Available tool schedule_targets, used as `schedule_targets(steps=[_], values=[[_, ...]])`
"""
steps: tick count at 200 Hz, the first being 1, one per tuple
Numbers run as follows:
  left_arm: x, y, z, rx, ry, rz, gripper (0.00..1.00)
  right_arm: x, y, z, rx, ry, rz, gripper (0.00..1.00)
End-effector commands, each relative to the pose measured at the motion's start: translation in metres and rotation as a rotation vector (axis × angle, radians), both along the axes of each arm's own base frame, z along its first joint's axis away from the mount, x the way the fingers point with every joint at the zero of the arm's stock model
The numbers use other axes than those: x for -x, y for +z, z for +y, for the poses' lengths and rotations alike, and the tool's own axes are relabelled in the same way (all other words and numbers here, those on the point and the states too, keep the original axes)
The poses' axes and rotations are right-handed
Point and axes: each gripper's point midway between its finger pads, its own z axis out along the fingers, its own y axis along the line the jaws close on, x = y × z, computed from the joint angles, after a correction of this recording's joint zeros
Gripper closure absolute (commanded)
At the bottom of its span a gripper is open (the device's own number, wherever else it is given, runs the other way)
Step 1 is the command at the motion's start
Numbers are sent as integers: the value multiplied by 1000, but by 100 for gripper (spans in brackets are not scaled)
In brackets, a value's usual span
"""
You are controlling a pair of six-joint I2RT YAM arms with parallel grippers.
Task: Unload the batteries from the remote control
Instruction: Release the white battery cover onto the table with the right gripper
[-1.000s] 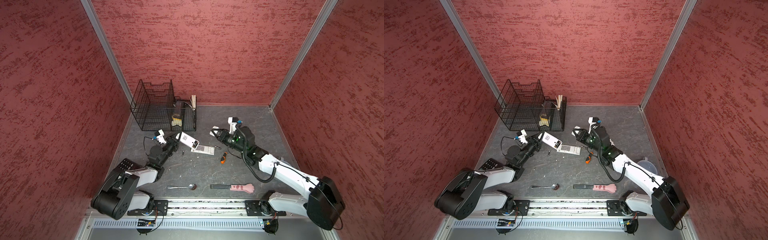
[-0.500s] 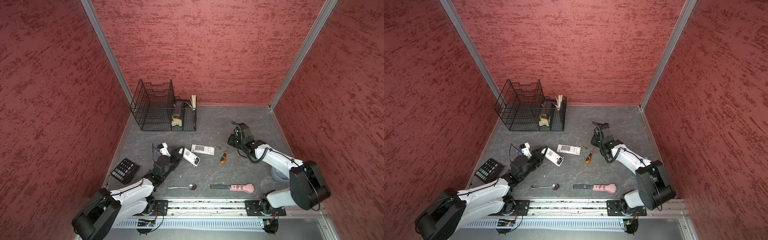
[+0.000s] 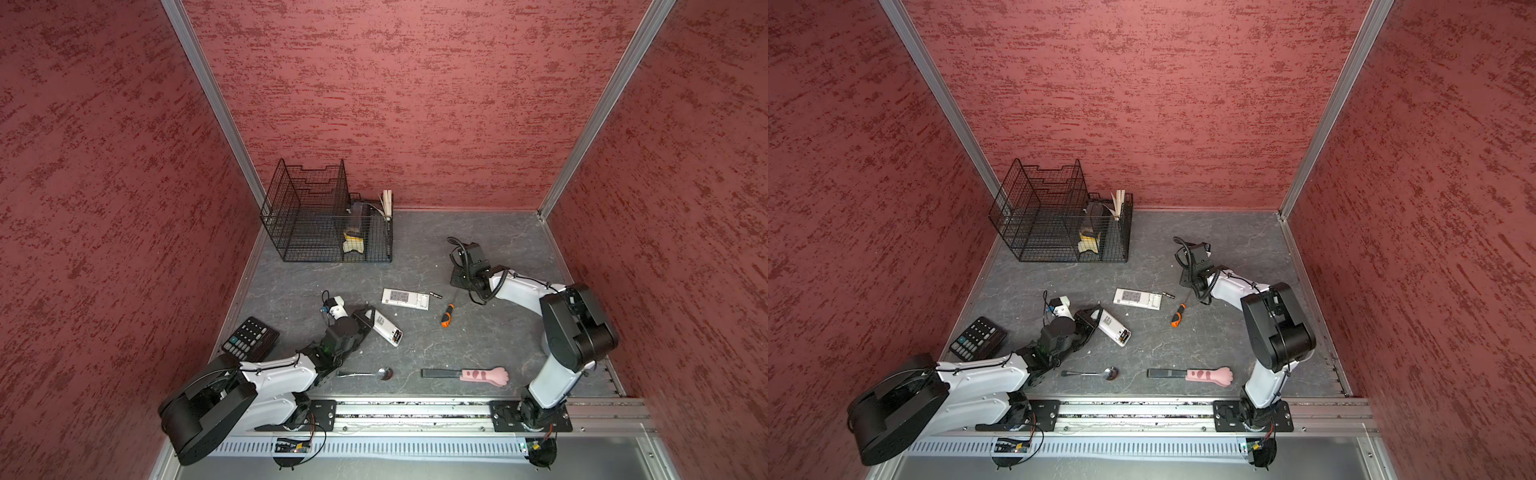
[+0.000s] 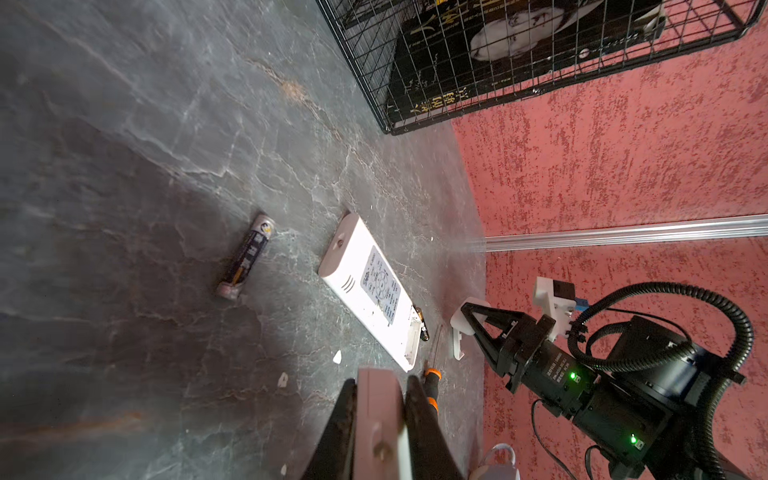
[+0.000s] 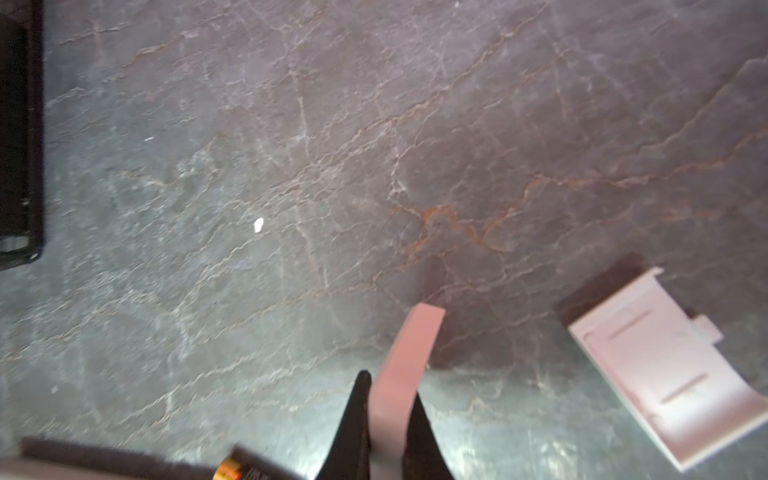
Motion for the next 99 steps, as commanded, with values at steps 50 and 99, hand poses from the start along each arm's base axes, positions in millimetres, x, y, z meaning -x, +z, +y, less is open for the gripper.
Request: schedule_targets(steps=[50,99], values=[[-5,-2,-6,10,55,7,100,-18,-13,-6,81,11,18,92],[-6,-9,-6,-9,69,14,100,-19,-8,-3,72,23,13,76]])
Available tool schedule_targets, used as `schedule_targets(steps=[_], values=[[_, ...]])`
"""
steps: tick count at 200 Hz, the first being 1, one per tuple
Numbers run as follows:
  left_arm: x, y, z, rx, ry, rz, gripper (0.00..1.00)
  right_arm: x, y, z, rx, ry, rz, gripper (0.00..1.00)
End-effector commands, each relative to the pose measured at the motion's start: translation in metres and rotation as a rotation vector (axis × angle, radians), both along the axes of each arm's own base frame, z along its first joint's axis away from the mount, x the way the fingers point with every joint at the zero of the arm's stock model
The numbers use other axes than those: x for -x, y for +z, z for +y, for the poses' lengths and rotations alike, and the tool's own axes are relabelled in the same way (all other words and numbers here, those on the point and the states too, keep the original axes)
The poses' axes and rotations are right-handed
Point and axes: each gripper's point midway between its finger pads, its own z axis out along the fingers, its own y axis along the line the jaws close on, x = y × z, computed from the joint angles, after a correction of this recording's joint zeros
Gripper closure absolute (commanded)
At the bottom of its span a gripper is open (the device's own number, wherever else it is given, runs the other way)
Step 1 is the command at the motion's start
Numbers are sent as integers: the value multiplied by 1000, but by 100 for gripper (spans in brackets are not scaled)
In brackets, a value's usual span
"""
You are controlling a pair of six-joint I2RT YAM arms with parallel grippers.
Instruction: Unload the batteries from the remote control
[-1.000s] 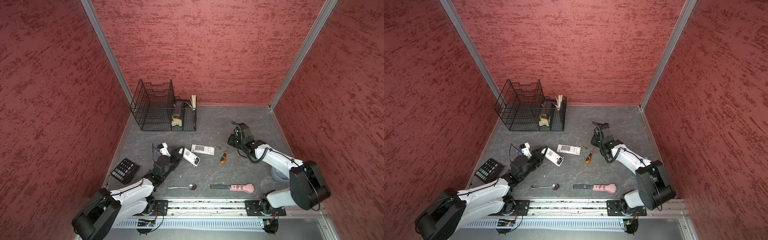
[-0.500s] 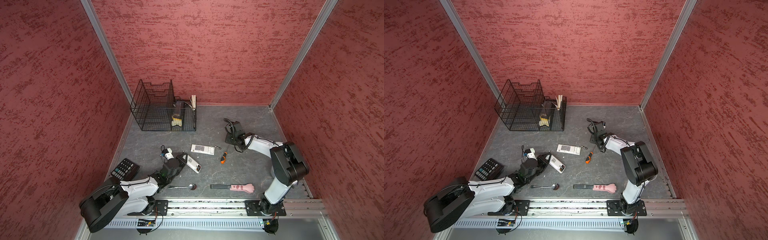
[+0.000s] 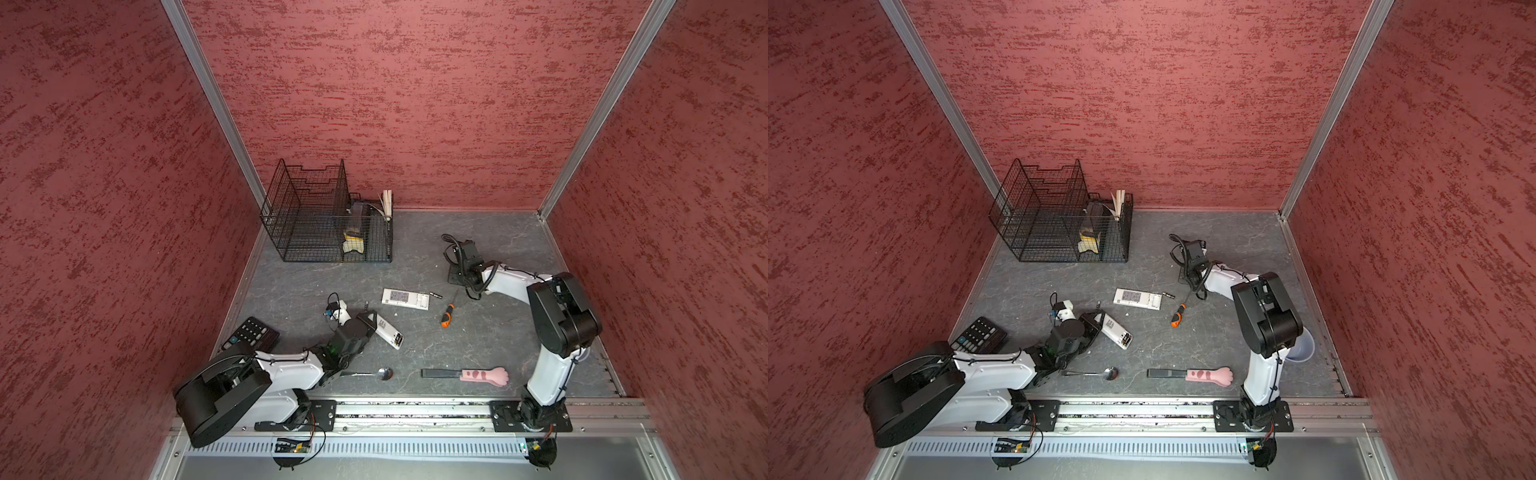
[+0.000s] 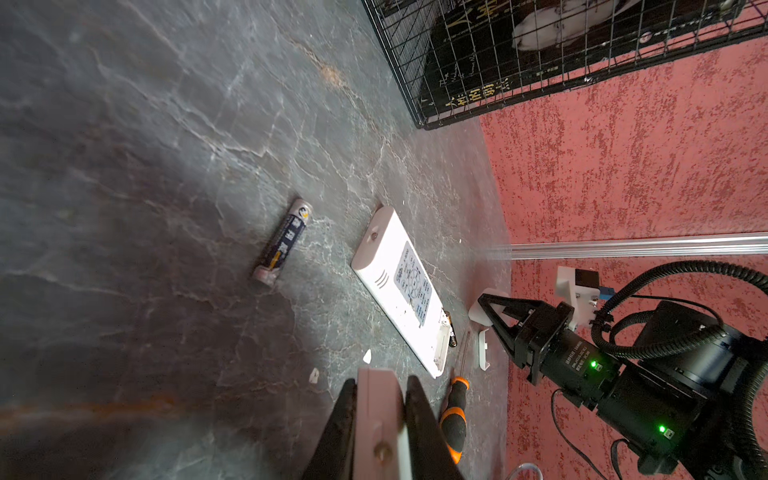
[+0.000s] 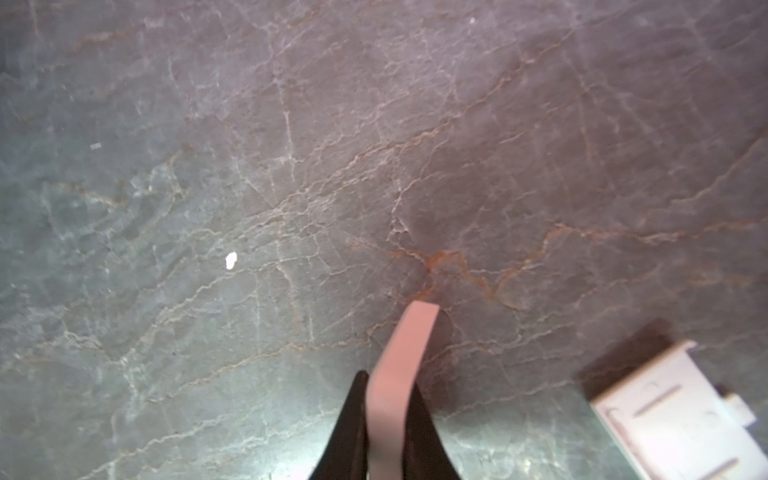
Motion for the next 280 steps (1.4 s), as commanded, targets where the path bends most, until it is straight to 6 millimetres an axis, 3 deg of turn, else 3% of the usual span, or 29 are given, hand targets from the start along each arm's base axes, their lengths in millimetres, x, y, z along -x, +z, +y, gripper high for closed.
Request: schedule_targets(steps=[1,70,173,280], values=[[-7,10,-3,25,27,-32,100,-3,3,-3,14,1,2,76],[-3,-2,-3,20,43,-14,100,-3,15,1,-17,4,-14,67],[17,-12,8,-43,65,21,66,12,73,3,-102,12,-118,66],[46,-29,43,-152,90,125,53,29,104,7,-149,11,-189,65]])
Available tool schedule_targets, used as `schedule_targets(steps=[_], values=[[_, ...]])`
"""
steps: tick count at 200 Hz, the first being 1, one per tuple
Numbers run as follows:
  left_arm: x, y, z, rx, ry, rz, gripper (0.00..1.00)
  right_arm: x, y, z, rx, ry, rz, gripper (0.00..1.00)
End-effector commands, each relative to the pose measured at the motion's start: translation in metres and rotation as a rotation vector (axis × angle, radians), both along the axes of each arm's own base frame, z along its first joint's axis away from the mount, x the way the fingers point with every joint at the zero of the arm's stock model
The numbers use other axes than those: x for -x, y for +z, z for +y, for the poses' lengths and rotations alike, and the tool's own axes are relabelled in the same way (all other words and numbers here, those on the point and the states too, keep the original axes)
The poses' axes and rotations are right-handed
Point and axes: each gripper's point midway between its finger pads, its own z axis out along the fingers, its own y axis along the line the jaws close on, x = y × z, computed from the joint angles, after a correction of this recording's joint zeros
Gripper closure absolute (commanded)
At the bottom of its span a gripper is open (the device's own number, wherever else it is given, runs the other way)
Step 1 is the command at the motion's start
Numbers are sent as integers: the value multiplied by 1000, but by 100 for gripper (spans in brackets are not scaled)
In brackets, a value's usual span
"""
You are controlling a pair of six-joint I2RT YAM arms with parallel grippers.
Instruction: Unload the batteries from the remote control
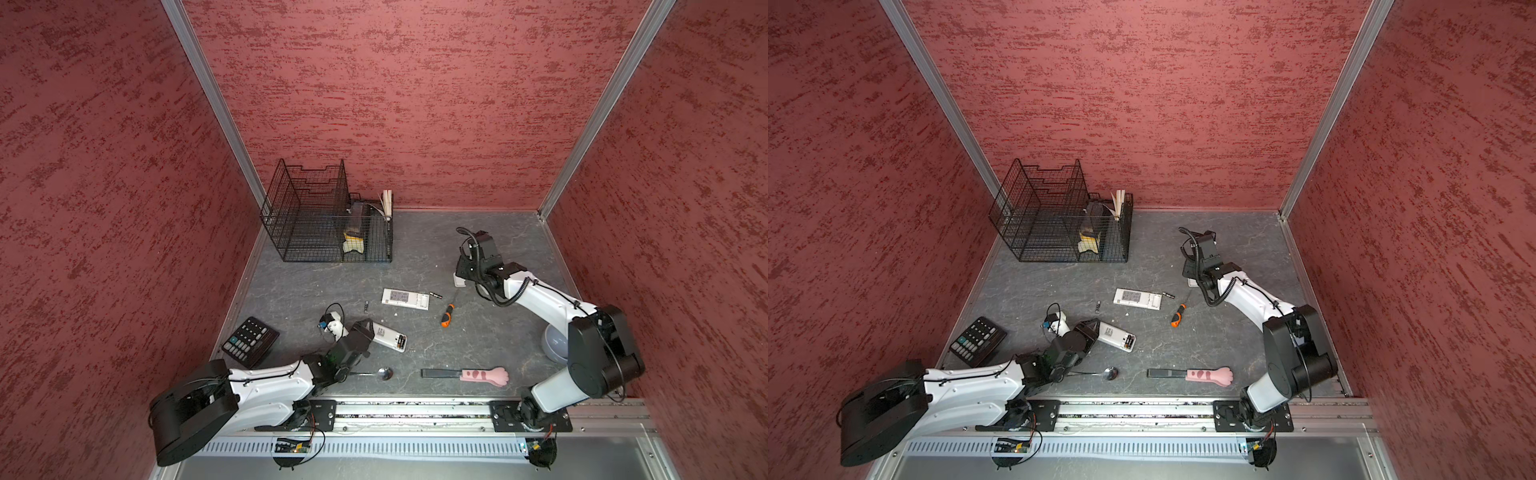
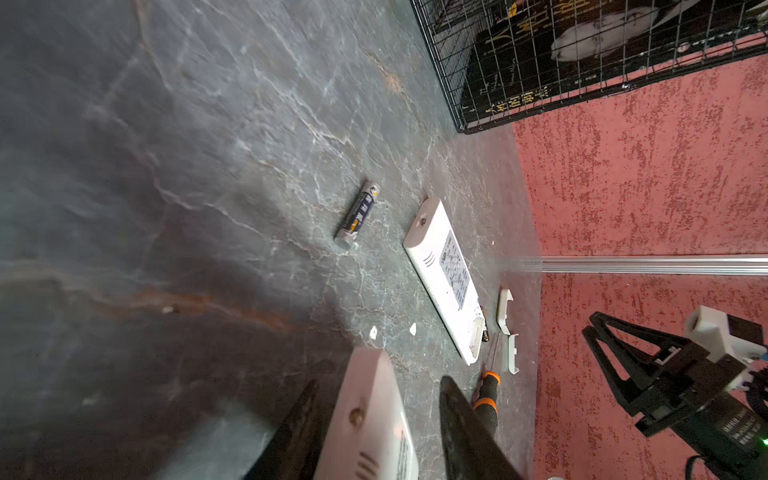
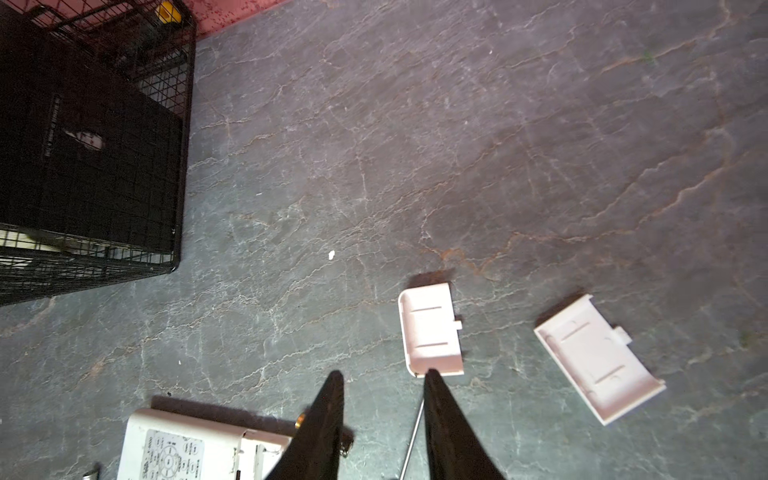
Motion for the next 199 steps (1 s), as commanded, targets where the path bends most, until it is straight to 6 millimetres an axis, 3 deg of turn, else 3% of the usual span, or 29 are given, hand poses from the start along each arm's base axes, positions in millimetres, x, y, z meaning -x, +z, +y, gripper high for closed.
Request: schedule_targets(steps=[1,52,58,78,109,128,161,199], values=[[10,-18,20,-85,29,58,53,6,10,4,-22,0,-23,65],[20,-28,34,-124,46,109,52,24,11,20,-17,36,-6,65],[21,-27,35,-131,43,110,52,28,22,22,-30,43,-28,65],[20,-22,35,-164,31,118,54,46,29,41,-40,99,-28,73],[12,-15,28,-172,-42,138,67,95,29,81,-60,234,18,92],[6,-9,27,-169,-84,144,75,132,20,104,-73,318,79,99],[-7,3,27,-155,-137,151,77,193,-3,140,-111,438,174,100],[-19,13,29,-122,-140,144,77,236,-22,182,-160,550,243,100]])
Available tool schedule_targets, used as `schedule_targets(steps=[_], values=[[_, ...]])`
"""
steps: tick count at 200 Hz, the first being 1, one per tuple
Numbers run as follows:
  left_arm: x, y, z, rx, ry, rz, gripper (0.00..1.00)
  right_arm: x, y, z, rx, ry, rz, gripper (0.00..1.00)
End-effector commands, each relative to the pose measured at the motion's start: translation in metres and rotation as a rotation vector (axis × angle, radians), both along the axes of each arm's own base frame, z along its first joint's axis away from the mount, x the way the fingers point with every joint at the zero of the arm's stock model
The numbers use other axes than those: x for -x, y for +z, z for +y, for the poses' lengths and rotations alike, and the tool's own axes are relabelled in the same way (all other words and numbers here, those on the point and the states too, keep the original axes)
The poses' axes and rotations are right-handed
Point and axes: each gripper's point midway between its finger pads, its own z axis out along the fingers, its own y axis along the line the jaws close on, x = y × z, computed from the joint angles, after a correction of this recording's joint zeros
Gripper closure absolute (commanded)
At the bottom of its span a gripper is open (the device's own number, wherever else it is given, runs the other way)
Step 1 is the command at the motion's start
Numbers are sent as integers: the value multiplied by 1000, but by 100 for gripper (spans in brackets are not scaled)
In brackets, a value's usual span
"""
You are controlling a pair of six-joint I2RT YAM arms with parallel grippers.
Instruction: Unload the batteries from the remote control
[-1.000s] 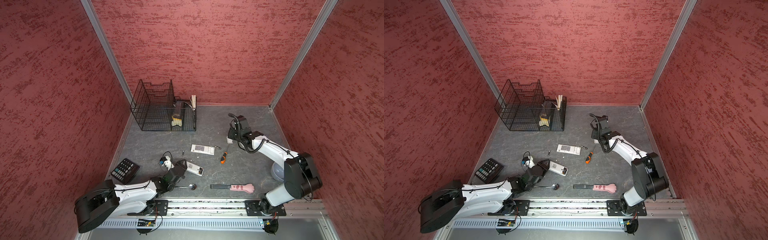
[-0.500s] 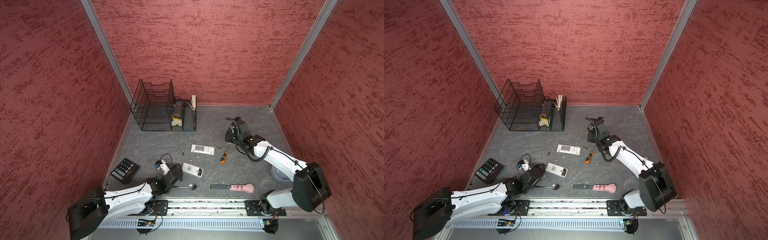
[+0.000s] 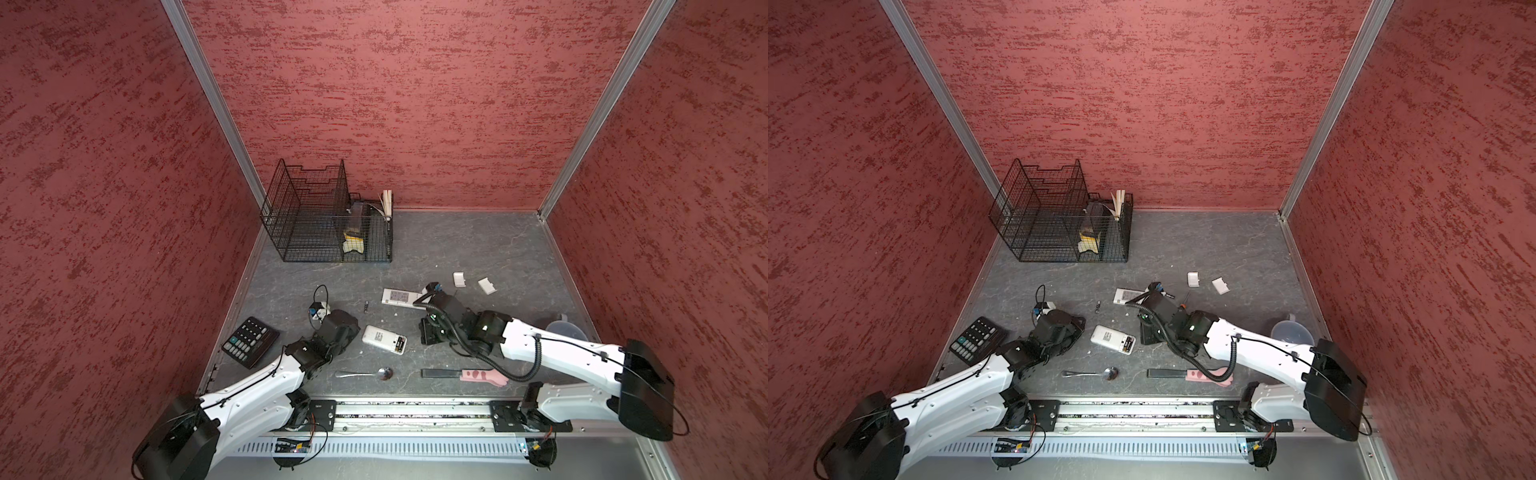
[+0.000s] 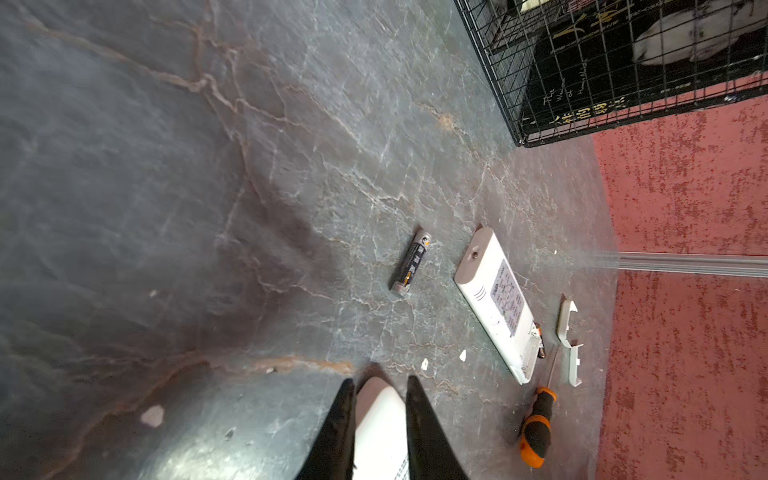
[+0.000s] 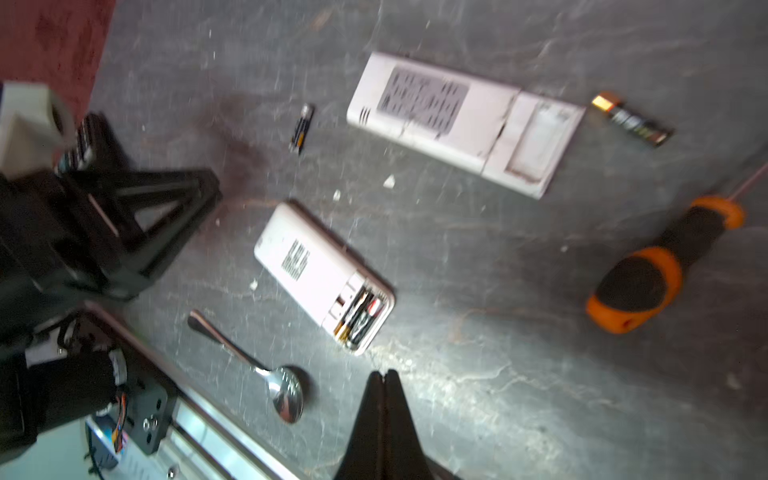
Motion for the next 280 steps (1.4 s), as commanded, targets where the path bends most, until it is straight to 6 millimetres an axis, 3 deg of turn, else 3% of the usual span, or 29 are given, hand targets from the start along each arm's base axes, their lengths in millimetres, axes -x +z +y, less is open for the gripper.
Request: schedule_targets(steps=[1,43,64,121,202,280], values=[[-1,5,-7,4,-73,4,77,21,-8,23,-53,20,73,100],[-4,11,-1,34,-52,-4,77,45,-32,53,-58,109,138,100],[-4,15,3,40,-42,-12,77,51,-51,55,-12,123,172,100],[-3,18,13,58,-14,-19,77,55,-74,62,11,145,212,100],[-6,16,19,78,3,-13,75,42,-93,51,90,88,209,100],[-6,9,25,88,21,-2,75,15,-92,42,103,61,184,100]])
